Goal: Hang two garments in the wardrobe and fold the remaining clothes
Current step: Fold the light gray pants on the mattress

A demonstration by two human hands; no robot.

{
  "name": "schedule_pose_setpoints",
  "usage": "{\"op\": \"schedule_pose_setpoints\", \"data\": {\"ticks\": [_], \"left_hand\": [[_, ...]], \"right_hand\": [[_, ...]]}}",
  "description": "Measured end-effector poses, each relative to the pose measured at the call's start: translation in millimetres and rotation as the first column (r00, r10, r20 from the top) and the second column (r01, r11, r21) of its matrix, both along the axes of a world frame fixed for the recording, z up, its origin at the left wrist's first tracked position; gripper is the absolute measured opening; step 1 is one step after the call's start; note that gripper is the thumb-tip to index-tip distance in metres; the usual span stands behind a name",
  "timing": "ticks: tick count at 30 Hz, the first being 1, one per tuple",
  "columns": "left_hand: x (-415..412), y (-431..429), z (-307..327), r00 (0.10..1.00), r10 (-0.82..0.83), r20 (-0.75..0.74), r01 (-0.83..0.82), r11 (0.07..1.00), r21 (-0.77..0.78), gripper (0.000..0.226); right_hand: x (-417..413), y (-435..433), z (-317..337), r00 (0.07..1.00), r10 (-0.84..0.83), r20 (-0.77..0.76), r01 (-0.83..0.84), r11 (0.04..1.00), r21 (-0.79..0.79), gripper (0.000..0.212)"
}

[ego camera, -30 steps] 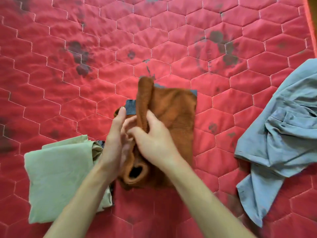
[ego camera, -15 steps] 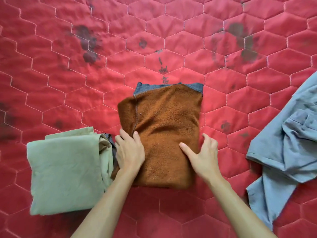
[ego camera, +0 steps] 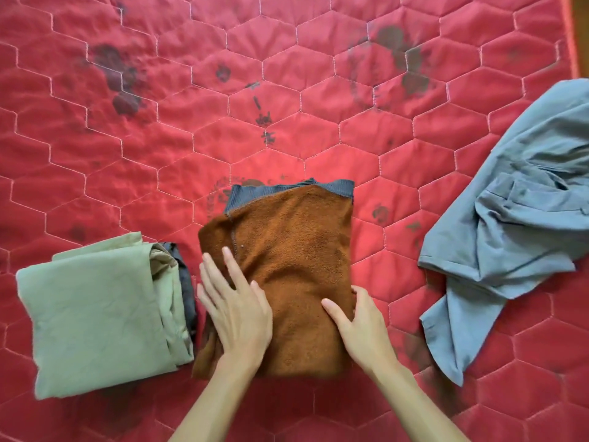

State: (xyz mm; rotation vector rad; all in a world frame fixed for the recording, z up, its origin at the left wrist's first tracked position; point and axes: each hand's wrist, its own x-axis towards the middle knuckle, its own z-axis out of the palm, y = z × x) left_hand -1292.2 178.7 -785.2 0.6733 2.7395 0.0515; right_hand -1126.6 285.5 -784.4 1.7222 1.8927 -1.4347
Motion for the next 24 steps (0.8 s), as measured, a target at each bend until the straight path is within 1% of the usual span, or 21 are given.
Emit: {"op": "schedule_pose_setpoints", "data": {"ticks": [2, 3, 6, 8, 11, 14, 15, 17, 19, 20, 21, 22, 24], "left_hand": [[7.7, 15.0, 4.5, 0.987, -0.157, -0.016, 0.158, 0.986, 0.044, 0.070], [13.7, 24.3, 6.5, 0.980, -0.200, -0.007, 0.200, 0.978, 0.061, 0.068], [39.5, 54.4, 9.8, 0.962, -0.268, 0.049, 0.263, 0.960, 0.095, 0.062], [60.1, 75.0, 12.2, 0.945, -0.321, 0.060, 0.312, 0.942, 0.121, 0.060], [92.5, 107.2, 16.3, 0.932, -0.353, 0.083, 0.337, 0.928, 0.160, 0.060], [125.4, 137.5, 18.2, 0.921, -0.371, 0.118, 0.349, 0.921, 0.173, 0.061], [136.5, 146.8, 17.6, 0.914, -0.384, 0.130, 0.357, 0.915, 0.189, 0.061], [157.7, 164.0, 16.8, 0.891, -0.412, 0.189, 0.363, 0.899, 0.245, 0.061], [177.0, 178.2, 16.5, 0.847, -0.432, 0.310, 0.341, 0.888, 0.308, 0.062], [185.0, 184.3, 17.4, 0.819, -0.431, 0.378, 0.312, 0.888, 0.337, 0.063], [191.8, 189.9, 18.5, 0.791, -0.428, 0.437, 0.278, 0.888, 0.368, 0.065], [196.7, 194.6, 19.3, 0.765, -0.429, 0.481, 0.245, 0.884, 0.398, 0.066], [201.7, 202.8, 21.1, 0.741, -0.443, 0.504, 0.217, 0.869, 0.445, 0.064]], "right_hand": [[7.8, 16.3, 5.0, 0.999, -0.006, -0.035, 0.008, 0.998, 0.063, 0.053], [14.2, 27.7, 8.4, 0.999, -0.018, -0.051, 0.024, 0.994, 0.104, 0.048], [45.4, 70.2, 15.0, 0.998, -0.021, -0.051, 0.035, 0.962, 0.272, 0.037], [70.3, 98.6, 20.6, 0.999, -0.024, -0.031, 0.033, 0.936, 0.352, 0.032], [105.8, 134.2, 33.2, 0.997, -0.078, -0.015, 0.077, 0.907, 0.415, 0.035], [133.9, 158.1, 39.3, 0.995, -0.095, 0.030, 0.068, 0.868, 0.491, 0.050], [140.9, 163.0, 39.0, 0.995, -0.091, 0.044, 0.058, 0.872, 0.485, 0.059], [150.3, 169.6, 35.6, 0.994, -0.082, 0.066, 0.050, 0.922, 0.384, 0.079], [151.6, 171.7, 28.7, 0.992, -0.086, 0.096, 0.060, 0.966, 0.253, 0.097], [149.4, 172.4, 24.9, 0.990, -0.077, 0.115, 0.049, 0.972, 0.229, 0.098], [146.3, 173.3, 20.8, 0.989, -0.062, 0.136, 0.028, 0.971, 0.239, 0.093], [142.0, 175.2, 17.5, 0.985, -0.048, 0.167, 0.001, 0.964, 0.267, 0.083], [132.7, 179.3, 17.1, 0.970, -0.010, 0.241, -0.064, 0.953, 0.297, 0.059]]}}
